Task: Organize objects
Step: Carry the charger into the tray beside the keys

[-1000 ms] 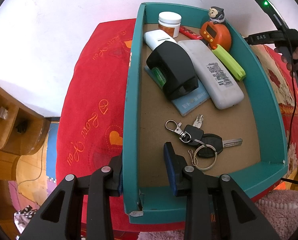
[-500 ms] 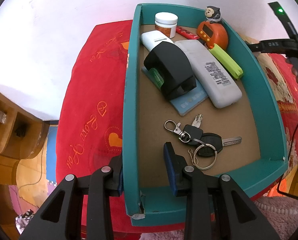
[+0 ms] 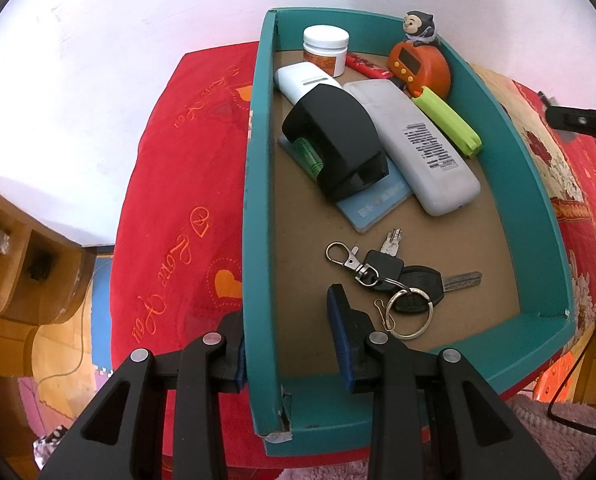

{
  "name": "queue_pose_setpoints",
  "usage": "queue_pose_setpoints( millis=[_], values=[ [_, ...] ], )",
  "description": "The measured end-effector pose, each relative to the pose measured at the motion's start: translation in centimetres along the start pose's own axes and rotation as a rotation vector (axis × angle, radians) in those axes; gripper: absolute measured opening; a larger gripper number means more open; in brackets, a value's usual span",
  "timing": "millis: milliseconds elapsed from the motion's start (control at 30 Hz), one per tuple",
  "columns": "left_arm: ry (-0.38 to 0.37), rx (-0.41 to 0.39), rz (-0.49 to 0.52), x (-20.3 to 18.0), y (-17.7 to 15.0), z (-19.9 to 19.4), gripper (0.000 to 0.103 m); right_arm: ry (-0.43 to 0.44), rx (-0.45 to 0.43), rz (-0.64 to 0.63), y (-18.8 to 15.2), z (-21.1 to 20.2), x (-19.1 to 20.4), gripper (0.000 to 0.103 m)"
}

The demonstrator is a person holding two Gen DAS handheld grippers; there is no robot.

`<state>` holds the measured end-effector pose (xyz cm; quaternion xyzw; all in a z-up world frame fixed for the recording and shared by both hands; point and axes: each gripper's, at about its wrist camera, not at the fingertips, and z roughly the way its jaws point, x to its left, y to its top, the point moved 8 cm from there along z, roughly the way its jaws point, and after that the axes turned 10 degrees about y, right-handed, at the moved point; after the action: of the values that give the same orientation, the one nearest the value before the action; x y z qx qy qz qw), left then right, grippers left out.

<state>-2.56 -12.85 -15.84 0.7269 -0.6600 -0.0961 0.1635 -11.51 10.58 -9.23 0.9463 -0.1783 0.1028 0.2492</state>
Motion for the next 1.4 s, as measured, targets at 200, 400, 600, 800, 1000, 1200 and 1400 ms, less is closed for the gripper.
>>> queue_pose_setpoints(
  millis=[200,400,600,800,1000,1200,1400],
  values=[
    [-0.010,0.002,0.001,0.0,0.0,-0.1,0.033,0.074,0.003,-0.103,0.8,3.8,11.4,0.045],
    [-0.011,0.003,0.000,0.1,0.0,0.0,0.033,0.105,0.064,-0.178,-0.7,5.1,15.7,0.045],
    [-0.012,0.003,-0.001,0.1,0.0,0.0,0.033,0.083,0.157,-0.261,-3.0,7.7,17.8,0.045],
    [-0.013,0.003,-0.002,0.1,0.0,0.0,0.033,0.108,0.228,-0.299,-4.6,10.1,19.7,0.045],
    [-0.013,0.003,-0.002,0.0,-0.1,0.0,0.033,0.068,0.297,-0.271,-5.8,11.8,19.3,0.045],
    [-0.014,0.003,-0.003,0.0,-0.1,-0.1,0.033,0.050,0.328,-0.308,-6.3,12.1,19.5,0.045],
    [-0.013,0.002,-0.001,-0.2,-0.2,-0.2,0.033,0.049,0.349,-0.322,-6.8,12.4,19.7,0.045]
  ],
)
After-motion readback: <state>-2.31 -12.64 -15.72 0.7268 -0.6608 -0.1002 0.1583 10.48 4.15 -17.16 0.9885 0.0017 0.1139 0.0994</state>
